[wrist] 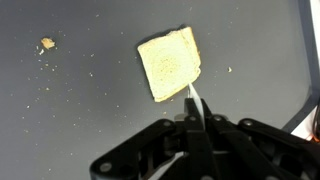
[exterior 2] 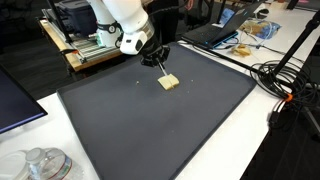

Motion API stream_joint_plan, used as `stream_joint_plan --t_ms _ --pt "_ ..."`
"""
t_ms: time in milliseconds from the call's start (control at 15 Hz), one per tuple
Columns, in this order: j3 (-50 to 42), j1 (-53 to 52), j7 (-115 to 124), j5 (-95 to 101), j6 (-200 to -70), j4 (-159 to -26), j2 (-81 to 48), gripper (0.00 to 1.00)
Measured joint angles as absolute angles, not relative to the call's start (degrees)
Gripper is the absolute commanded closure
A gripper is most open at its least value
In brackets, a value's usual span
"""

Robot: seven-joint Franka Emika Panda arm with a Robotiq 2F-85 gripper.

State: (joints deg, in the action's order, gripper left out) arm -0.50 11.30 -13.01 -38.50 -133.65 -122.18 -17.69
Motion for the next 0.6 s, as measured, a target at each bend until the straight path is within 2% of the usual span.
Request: stream_joint_plan --t_ms 600 --pt "-0.8 13.0 -26.1 -54.4 -144.3 -129.7 -16.9 0.99"
